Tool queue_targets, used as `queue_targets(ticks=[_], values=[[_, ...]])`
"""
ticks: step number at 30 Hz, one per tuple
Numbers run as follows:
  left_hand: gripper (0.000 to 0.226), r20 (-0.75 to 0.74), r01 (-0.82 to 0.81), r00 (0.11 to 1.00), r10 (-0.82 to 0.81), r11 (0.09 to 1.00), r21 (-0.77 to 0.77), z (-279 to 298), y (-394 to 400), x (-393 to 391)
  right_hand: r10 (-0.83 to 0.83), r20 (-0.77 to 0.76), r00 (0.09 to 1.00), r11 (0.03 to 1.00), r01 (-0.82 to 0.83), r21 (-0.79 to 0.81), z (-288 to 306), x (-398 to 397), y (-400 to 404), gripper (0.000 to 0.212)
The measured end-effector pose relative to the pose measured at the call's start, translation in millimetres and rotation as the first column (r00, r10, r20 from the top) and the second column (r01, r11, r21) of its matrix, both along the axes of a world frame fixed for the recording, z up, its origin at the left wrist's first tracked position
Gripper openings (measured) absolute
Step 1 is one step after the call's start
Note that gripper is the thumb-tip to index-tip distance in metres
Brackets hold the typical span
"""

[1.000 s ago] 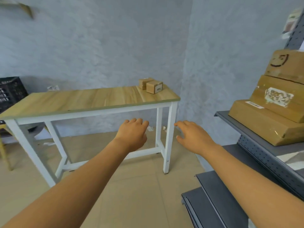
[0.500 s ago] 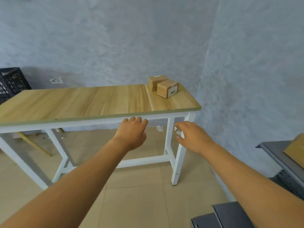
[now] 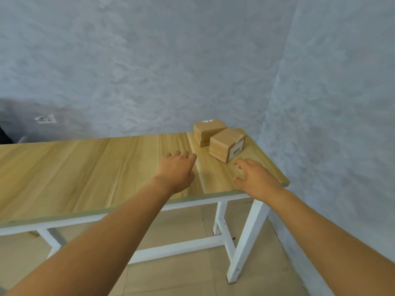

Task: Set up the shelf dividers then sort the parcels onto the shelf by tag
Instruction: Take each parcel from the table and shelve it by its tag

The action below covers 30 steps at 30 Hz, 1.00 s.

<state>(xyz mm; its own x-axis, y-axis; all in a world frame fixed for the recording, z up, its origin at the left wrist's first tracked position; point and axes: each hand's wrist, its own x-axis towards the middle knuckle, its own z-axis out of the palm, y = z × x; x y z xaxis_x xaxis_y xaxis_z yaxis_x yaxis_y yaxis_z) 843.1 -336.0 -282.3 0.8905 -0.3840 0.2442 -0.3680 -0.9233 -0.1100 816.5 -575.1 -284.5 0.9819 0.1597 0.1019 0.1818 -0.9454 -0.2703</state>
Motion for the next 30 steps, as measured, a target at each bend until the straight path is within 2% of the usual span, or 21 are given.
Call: queue_targets(ticks=[6,12,15,18,21,26,30], values=[[0.04,-0.055,0.032,0.998,-0.031,0.999,0.008,-16.3,-14.1,72.2,-0.057,-0.047,0.997,0.994,0.061,0.09,-7.0,73.6,-17.1,0.048],[0.041,-0.064,-0.001,0.998,0.001,1.0,-0.005,-18.9,-35.4,142.6,-0.055,-0.02,0.998,0.989,0.058,0.139,-13.2,151.5,-39.1,0.045],[0.038,-0.074,-0.023,0.997,0.02,0.999,-0.034,-13.8,-47.8,172.5,-0.148,-0.022,0.989,0.974,0.15,0.17,-8.7,194.1,-50.3,0.048],[0.03,-0.105,-0.054,0.994,0.038,0.987,-0.15,-12.8,-61.4,194.3,-0.223,-0.133,0.966,0.941,0.249,0.231,-7.6,229.4,-54.1,0.065],[0.033,-0.167,-0.067,0.985,0.034,0.978,-0.195,-18.3,-76.9,206.8,-0.21,-0.248,0.946,0.943,0.262,0.204,-13.0,250.3,-49.3,0.079],[0.039,-0.216,-0.046,0.976,0.003,0.98,-0.195,-18.7,-91.9,226.5,-0.164,-0.332,0.929,0.932,0.256,0.257,-18.7,266.9,-51.5,0.074],[0.035,-0.338,-0.085,0.941,-0.025,0.948,-0.306,-19.9,-100.3,233.2,-0.158,-0.361,0.919,0.909,0.278,0.309,-20.7,267.9,-57.7,0.066]])
